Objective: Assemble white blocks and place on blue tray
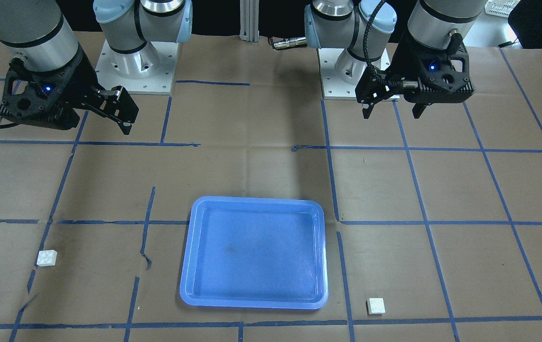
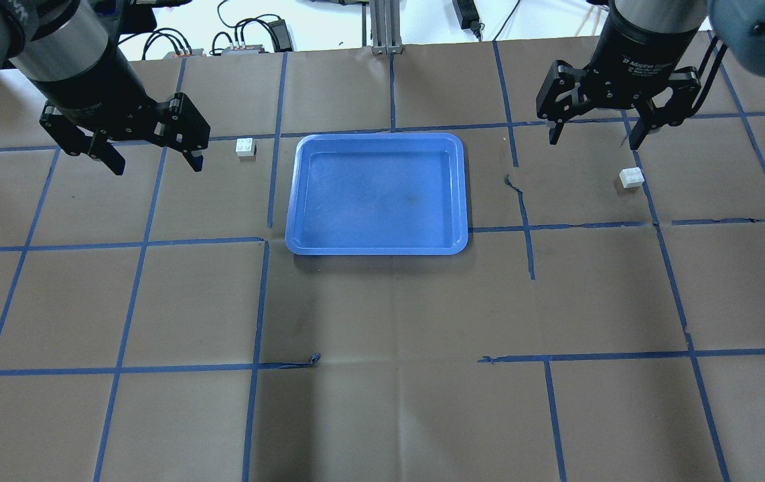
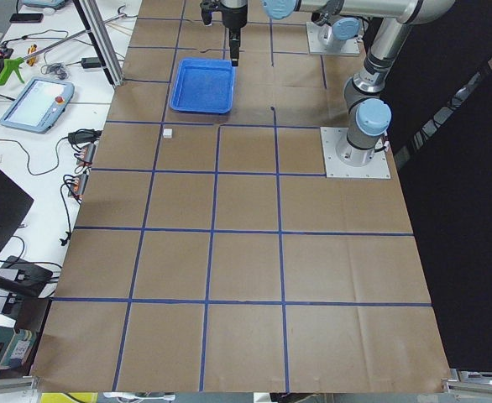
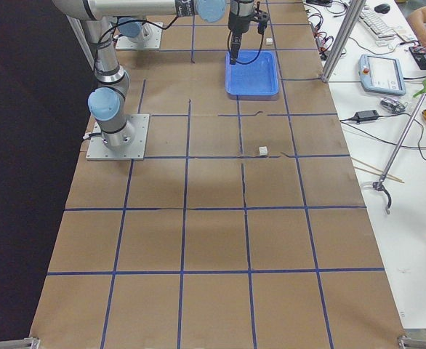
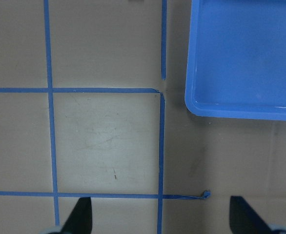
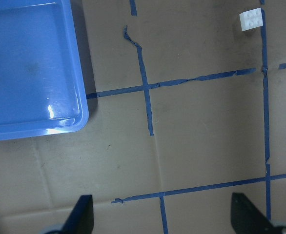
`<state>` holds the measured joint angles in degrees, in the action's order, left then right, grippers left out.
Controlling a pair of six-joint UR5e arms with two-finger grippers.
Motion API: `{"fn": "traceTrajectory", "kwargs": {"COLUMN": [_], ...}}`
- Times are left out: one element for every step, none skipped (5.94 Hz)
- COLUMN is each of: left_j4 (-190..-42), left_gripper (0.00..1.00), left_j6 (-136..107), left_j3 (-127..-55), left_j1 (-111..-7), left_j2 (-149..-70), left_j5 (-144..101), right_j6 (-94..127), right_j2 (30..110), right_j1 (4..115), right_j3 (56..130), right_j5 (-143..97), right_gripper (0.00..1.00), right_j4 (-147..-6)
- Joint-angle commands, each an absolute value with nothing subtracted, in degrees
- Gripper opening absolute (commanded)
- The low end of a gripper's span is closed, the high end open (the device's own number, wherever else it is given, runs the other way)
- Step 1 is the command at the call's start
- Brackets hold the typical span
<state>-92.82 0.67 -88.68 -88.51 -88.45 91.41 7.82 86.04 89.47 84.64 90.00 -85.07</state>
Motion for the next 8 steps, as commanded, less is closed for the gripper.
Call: {"fn": "traceTrajectory", "kwargs": {"left_j4": [-92.8, -92.8, -92.7, -92.6, -92.3, -85.2, -81.6, -76.4], "left_gripper": [0.99, 0.99, 0.99, 0.99, 0.99, 0.99, 0.99, 0.99], "left_j6": [0.7, 0.6, 0.8, 7.2, 14.7, 22.2, 28.5, 36.5], "left_j3": [-88.7, -88.6, -88.6, -88.8, -88.9, -88.7, -88.3, -88.2], "left_j1": [-88.5, -88.2, -88.2, -87.8, -87.8, -87.9, -87.8, -87.8], "left_j2": [-88.4, -88.4, -88.4, -88.9, -90.2, -92.4, -96.4, -100.6], "left_j5": [91.4, 90.9, 89.7, 89.6, 90.1, 89.8, 89.9, 89.9], "right_j6": [7.8, 7.8, 7.8, 7.8, 4.5, 0.0, -8.4, -15.2], "right_j2": [86.0, 86.0, 86.0, 86.0, 85.9, 85.8, 85.5, 85.1], "right_j1": [89.5, 89.5, 89.5, 89.5, 89.4, 89.1, 88.5, 87.4], "right_j3": [84.6, 84.6, 84.6, 84.6, 84.5, 84.7, 84.9, 84.7], "right_j5": [90.0, 90.0, 90.0, 90.1, 90.1, 90.3, 90.8, 90.7], "right_gripper": [1.0, 1.0, 1.0, 1.0, 1.0, 1.0, 1.0, 1.0], "right_j4": [-85.0, -85.0, -85.1, -85.1, -85.1, -85.2, -85.3, -85.6]}}
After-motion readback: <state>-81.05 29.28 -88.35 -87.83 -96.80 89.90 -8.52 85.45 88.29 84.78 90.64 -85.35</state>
